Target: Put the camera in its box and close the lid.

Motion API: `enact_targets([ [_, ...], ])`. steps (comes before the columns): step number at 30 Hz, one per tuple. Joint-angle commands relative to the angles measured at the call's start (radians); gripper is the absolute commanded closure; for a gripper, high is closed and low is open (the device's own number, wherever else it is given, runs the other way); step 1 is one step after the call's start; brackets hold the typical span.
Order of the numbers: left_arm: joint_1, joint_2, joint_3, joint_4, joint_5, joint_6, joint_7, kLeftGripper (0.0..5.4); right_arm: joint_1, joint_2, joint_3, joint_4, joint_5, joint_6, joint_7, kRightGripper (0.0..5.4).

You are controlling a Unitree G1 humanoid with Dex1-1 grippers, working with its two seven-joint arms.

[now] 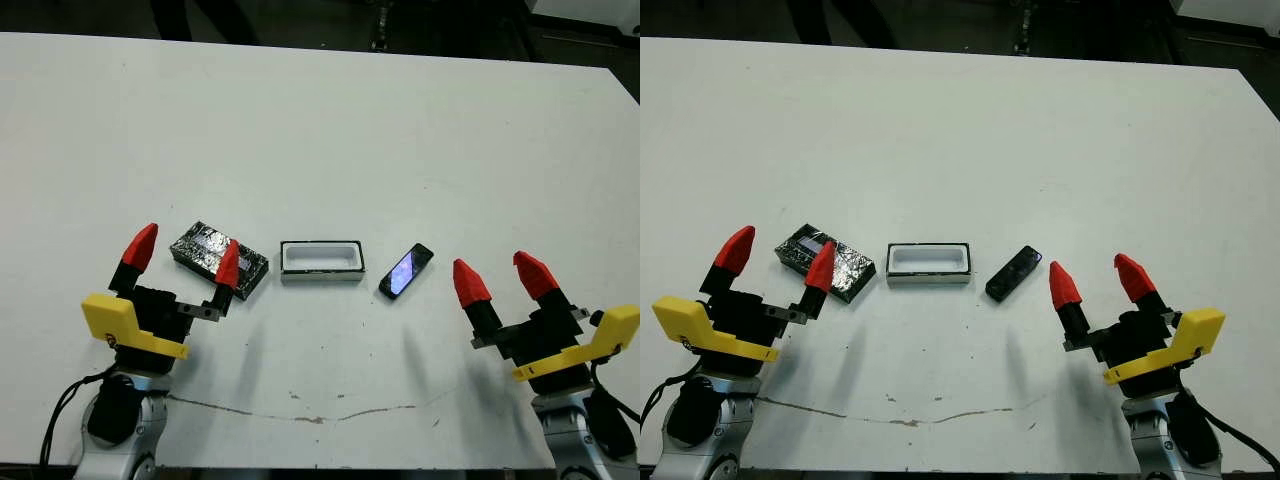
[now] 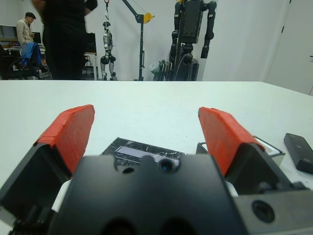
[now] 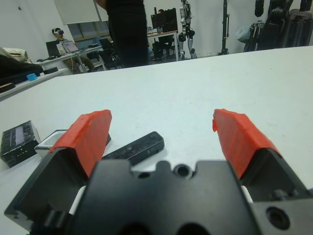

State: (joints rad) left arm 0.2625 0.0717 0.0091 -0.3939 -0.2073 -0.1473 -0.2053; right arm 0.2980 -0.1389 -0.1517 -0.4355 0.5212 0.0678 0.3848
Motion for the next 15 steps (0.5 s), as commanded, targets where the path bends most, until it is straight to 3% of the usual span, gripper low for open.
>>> enact_targets([
  [1, 0.009, -0.001, -0.003, 0.008, -0.007, 0.005, -0.003, 0.00, 0.009, -0.011, -0.004, 0.009, -0.010, -0.003, 0.002, 0.01],
  [10, 0.008, -0.003, -0.005, 0.015, 0.000, -0.004, -0.003, 0.00, 0.005, -0.015, -0.007, 0.028, -0.035, -0.016, 0.013, 0.01],
  [15, 0.013, -0.011, -0.015, 0.014, 0.002, -0.007, 0.002, 0.00, -0.050, -0.115, -0.050, 0.038, -0.044, 0.004, 0.060, 0.01],
])
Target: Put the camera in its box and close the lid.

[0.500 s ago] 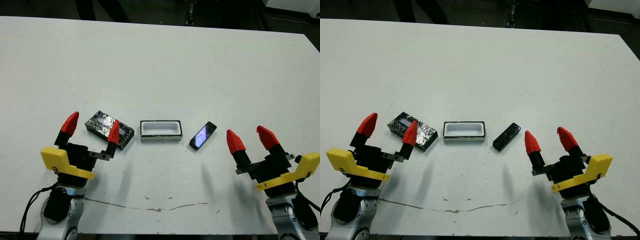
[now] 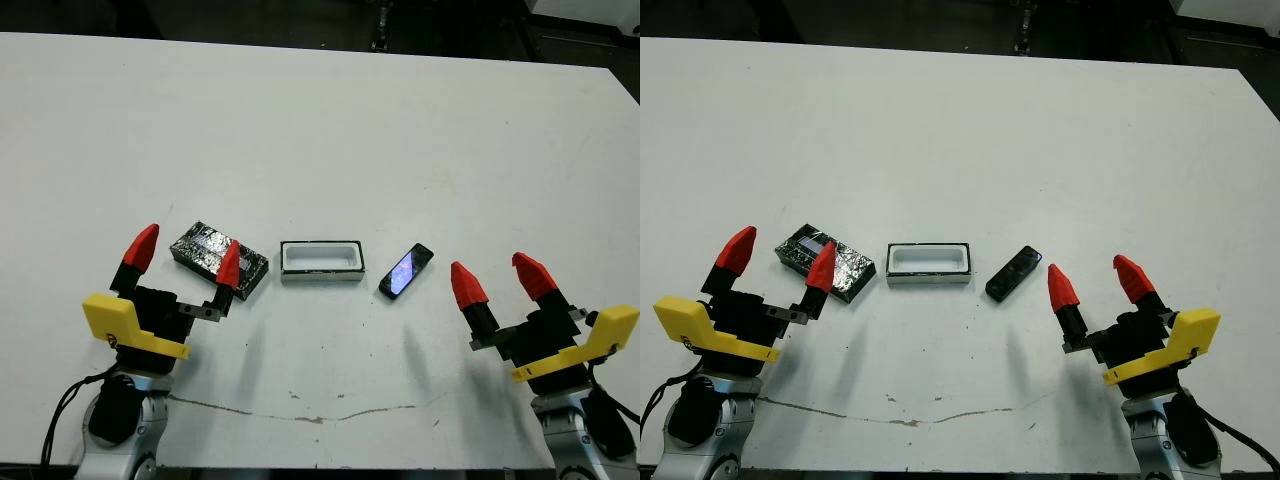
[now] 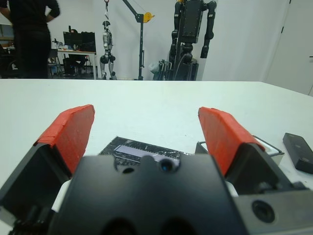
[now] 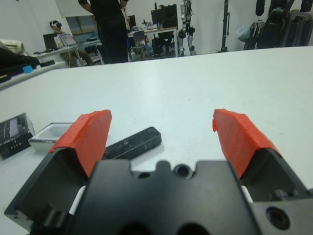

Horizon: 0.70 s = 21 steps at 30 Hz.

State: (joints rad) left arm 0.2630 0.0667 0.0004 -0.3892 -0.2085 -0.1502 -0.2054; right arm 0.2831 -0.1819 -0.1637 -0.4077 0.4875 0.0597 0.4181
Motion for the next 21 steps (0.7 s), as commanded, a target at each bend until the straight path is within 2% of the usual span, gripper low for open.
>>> enact_targets([
  [1, 0.013, -0.006, -0.008, 0.009, 0.006, -0.005, 0.003, 0.00, -0.054, -0.097, -0.051, 0.011, -0.004, 0.021, 0.038, 0.01],
  [7, 0.013, -0.011, -0.008, 0.011, 0.008, -0.011, 0.005, 0.00, -0.324, -0.412, -0.115, 0.155, 0.020, 0.085, 0.283, 0.01],
  [9, 0.014, -0.013, -0.009, 0.008, 0.003, -0.004, 0.005, 0.00, -0.441, -0.509, -0.102, 0.219, 0.044, 0.148, 0.377, 0.01],
  [11, 0.013, -0.015, -0.010, 0.008, 0.011, -0.007, 0.009, 0.00, -0.556, -0.578, -0.062, 0.286, 0.023, 0.164, 0.465, 0.01],
  [16, 0.011, -0.019, -0.012, 0.007, 0.021, -0.010, 0.013, 0.00, -0.839, -0.666, 0.107, 0.484, -0.055, 0.159, 0.746, 0.01],
  [19, 0.012, -0.022, -0.010, 0.007, 0.016, -0.011, 0.014, 0.00, -1.006, -0.678, 0.229, 0.609, -0.136, 0.132, 0.921, 0.01],
  [21, 0.015, -0.022, -0.006, 0.005, 0.006, -0.009, 0.011, 0.00, -1.094, -0.672, 0.305, 0.663, -0.185, 0.151, 1.018, 0.01],
])
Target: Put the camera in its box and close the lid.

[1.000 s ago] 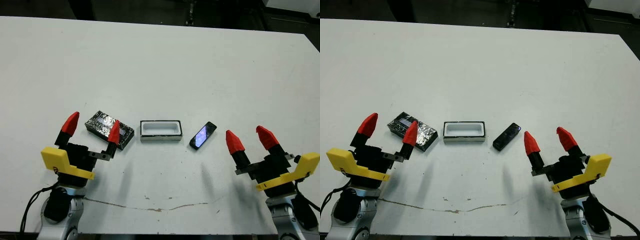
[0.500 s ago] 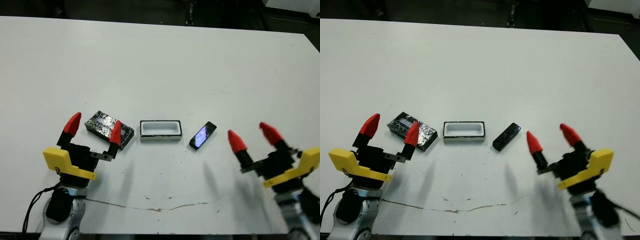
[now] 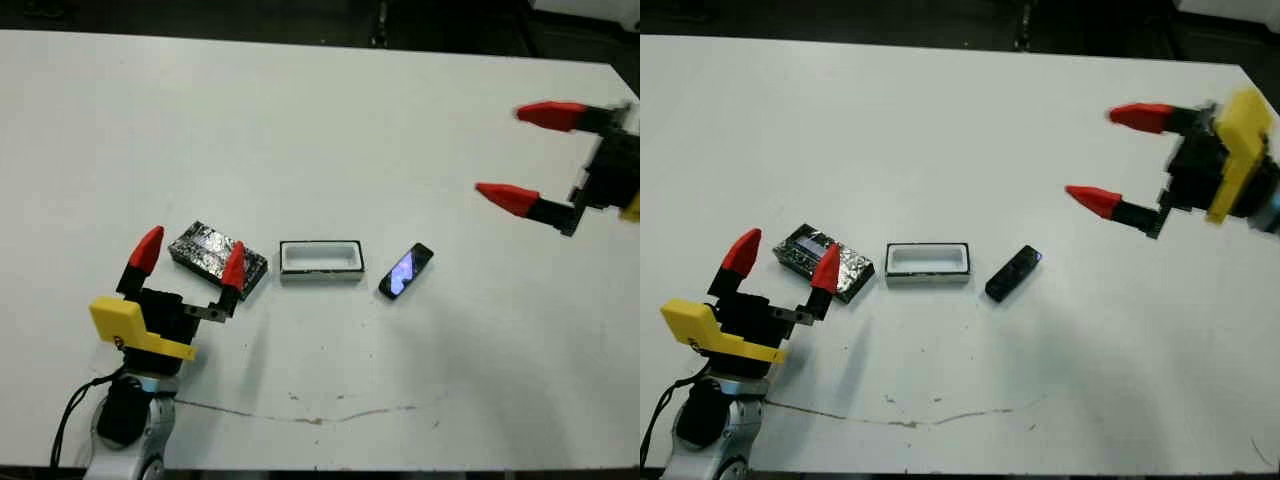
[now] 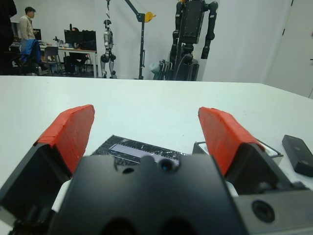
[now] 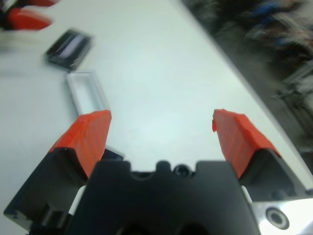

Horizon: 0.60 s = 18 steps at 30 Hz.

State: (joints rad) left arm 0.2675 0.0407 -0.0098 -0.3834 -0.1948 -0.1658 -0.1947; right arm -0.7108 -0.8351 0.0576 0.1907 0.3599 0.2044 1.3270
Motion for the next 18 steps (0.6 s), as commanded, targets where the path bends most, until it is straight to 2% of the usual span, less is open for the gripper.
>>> enact_targets([
  [1, 0.013, 0.005, 0.006, -0.003, -0.010, 0.011, 0.001, 0.00, -0.144, -0.007, 0.122, 0.096, -0.083, 0.002, 0.161, 0.01],
  [6, 0.017, 0.011, 0.013, 0.001, -0.005, 0.001, -0.002, 0.00, -0.277, 0.051, 0.288, 0.193, -0.210, -0.068, 0.284, 0.01],
  [8, 0.017, 0.010, 0.013, 0.002, -0.010, 0.001, -0.003, 0.00, -0.313, 0.061, 0.379, 0.210, -0.204, -0.083, 0.287, 0.01],
  [10, 0.018, 0.008, 0.013, 0.001, -0.014, 0.003, -0.004, 0.00, -0.333, 0.074, 0.445, 0.230, -0.205, -0.136, 0.287, 0.01],
  [12, 0.019, 0.008, 0.013, 0.001, -0.018, 0.004, -0.006, 0.00, -0.345, 0.084, 0.488, 0.239, -0.239, -0.185, 0.287, 0.01],
  [18, 0.023, 0.007, 0.012, 0.002, -0.024, 0.006, -0.006, 0.00, -0.351, 0.121, 0.531, 0.263, -0.323, -0.215, 0.287, 0.01],
])
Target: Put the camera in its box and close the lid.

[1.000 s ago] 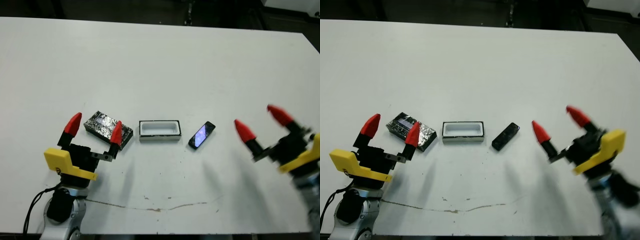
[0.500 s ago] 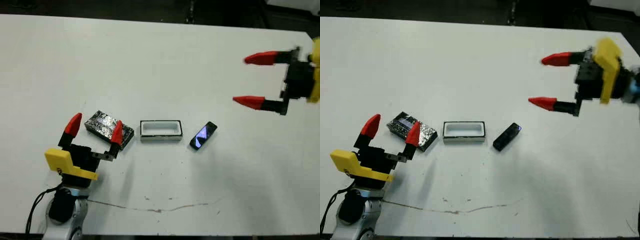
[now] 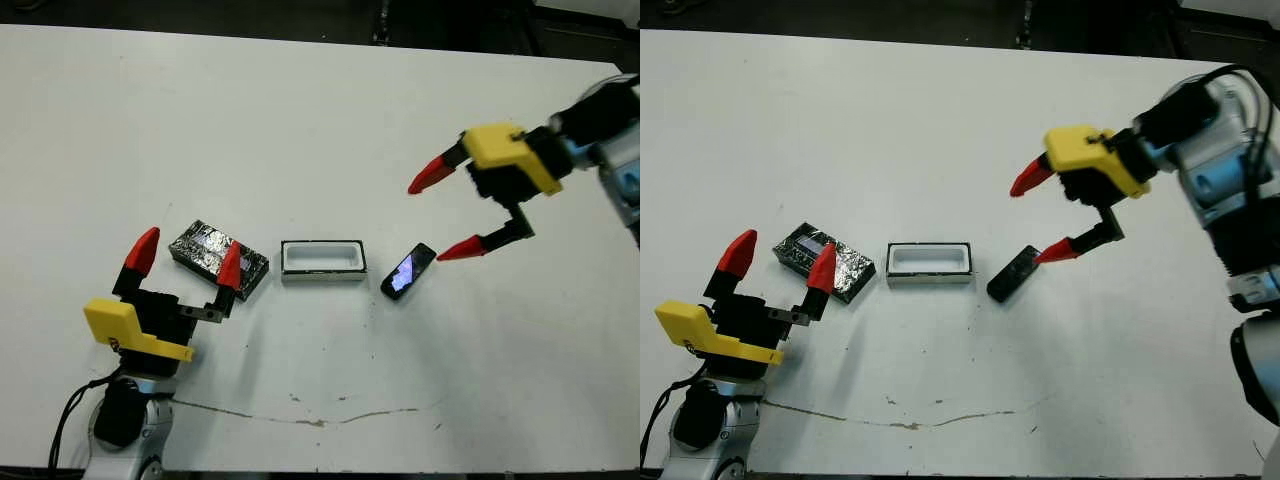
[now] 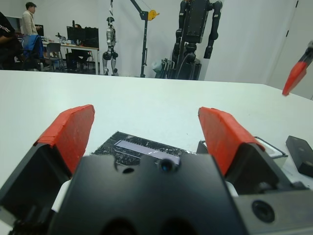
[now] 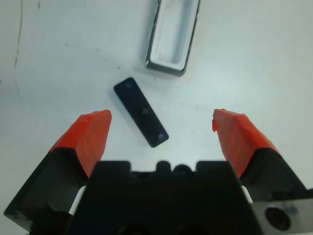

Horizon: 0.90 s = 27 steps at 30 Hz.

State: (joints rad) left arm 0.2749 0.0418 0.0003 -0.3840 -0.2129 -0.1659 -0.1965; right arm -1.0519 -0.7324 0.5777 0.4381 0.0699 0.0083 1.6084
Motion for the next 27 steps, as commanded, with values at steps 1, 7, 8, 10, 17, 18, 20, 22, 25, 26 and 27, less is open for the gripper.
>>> enact_targets([
  [1, 0.016, 0.007, 0.002, 0.003, -0.006, 0.006, -0.005, 0.00, -0.008, 0.025, 0.011, 0.023, -0.041, -0.023, 0.006, 0.01],
  [7, 0.016, 0.008, -0.001, 0.011, -0.006, -0.001, -0.010, 0.00, 0.006, 0.063, 0.017, 0.053, -0.068, 0.007, 0.006, 0.01],
  [8, 0.016, 0.008, -0.001, 0.012, -0.010, 0.000, -0.012, 0.00, 0.012, 0.069, 0.013, 0.058, -0.068, -0.010, 0.006, 0.01],
  [10, 0.016, 0.007, -0.002, 0.011, -0.011, 0.003, -0.011, 0.00, 0.019, 0.076, 0.015, 0.062, -0.086, -0.034, 0.006, 0.01],
  [17, 0.015, 0.008, -0.003, 0.016, -0.011, 0.000, -0.017, 0.00, 0.039, 0.088, 0.027, 0.066, -0.109, -0.052, 0.006, 0.01],
  [18, 0.016, 0.008, -0.003, 0.016, -0.013, 0.001, -0.018, 0.00, 0.039, 0.087, 0.034, 0.060, -0.112, -0.046, 0.006, 0.01],
  [20, 0.017, 0.007, -0.003, 0.014, -0.012, 0.002, -0.016, 0.00, 0.042, 0.083, 0.039, 0.036, -0.130, -0.019, 0.006, 0.01],
  [22, 0.018, 0.005, -0.004, 0.014, -0.015, 0.002, -0.017, 0.00, 0.047, 0.082, 0.038, 0.031, -0.130, -0.034, 0.006, 0.01],
  [25, 0.020, 0.004, -0.006, 0.009, -0.013, 0.006, -0.013, 0.00, 0.050, 0.082, 0.056, 0.041, -0.113, -0.016, 0.006, 0.01],
  [26, 0.020, 0.005, -0.007, 0.009, -0.016, 0.007, -0.015, 0.00, 0.052, 0.083, 0.059, 0.045, -0.104, -0.018, 0.006, 0.01],
  [27, 0.019, 0.005, -0.007, 0.009, -0.019, 0.009, -0.017, 0.00, 0.055, 0.083, 0.060, 0.048, -0.099, -0.021, 0.006, 0.01],
])
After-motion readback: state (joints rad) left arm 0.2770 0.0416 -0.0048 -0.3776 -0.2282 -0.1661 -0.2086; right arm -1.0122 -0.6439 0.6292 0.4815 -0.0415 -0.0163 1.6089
